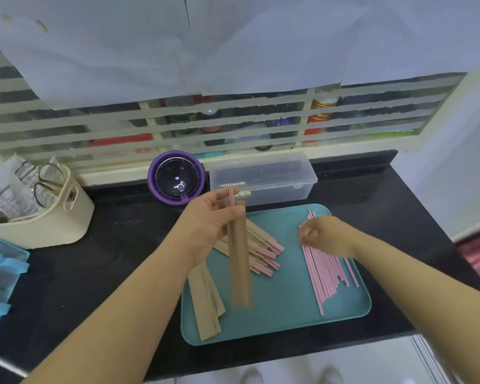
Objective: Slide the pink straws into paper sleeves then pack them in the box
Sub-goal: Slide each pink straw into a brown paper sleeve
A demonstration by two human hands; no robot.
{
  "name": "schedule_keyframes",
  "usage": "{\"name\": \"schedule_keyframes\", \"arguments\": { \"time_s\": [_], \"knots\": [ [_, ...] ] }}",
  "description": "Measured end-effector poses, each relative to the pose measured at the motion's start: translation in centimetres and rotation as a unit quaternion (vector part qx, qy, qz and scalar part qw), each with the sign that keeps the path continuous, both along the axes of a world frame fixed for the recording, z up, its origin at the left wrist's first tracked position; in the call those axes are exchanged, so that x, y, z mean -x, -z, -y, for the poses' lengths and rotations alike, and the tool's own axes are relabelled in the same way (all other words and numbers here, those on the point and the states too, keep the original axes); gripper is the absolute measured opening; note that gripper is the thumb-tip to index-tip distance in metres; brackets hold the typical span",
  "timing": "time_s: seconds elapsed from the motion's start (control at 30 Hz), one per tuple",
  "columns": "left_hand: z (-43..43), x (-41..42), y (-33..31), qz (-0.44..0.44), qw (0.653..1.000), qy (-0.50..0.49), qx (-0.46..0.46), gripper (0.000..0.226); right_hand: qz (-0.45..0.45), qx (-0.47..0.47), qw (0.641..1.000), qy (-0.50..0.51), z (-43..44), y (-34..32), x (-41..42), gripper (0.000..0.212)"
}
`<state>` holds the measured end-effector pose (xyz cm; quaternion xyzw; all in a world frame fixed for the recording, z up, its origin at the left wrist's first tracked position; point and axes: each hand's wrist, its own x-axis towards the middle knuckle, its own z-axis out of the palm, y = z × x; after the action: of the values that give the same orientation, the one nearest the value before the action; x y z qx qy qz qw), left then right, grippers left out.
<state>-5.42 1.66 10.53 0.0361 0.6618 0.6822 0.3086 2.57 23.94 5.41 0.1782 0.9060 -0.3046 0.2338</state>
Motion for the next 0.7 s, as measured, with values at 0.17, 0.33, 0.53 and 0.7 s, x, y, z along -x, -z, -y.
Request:
{"name": "schedule_keyframes", "arguments": {
  "time_s": [0.17, 0.33, 0.53, 0.7],
  "knots": [
    [0.5, 0.1, 2.0, 0.149, 0.981, -0.089, -0.087, 0.017, 0.053, -0.104, 0.993, 0.036, 0.4, 5.8, -1.3, 0.022],
    [0.9, 0.2, 4.3, 0.308, 0.915, -0.211, -0.152, 0.003, 0.039, -0.158, 0.984, 0.067, 1.6, 7.8, -1.5, 0.014],
    [1.0, -0.6, 5.0, 0.368, 0.897, -0.200, -0.142, 0.010, 0.046, -0.148, 0.983, 0.103, 2.5, 8.1, -1.3, 0.025],
    [1.1, -0.4, 4.7, 0.319, 0.918, -0.201, -0.123, 0.059, 0.034, -0.154, 0.981, 0.116, 2.5, 7.9, -1.0, 0.027]
  ]
}}
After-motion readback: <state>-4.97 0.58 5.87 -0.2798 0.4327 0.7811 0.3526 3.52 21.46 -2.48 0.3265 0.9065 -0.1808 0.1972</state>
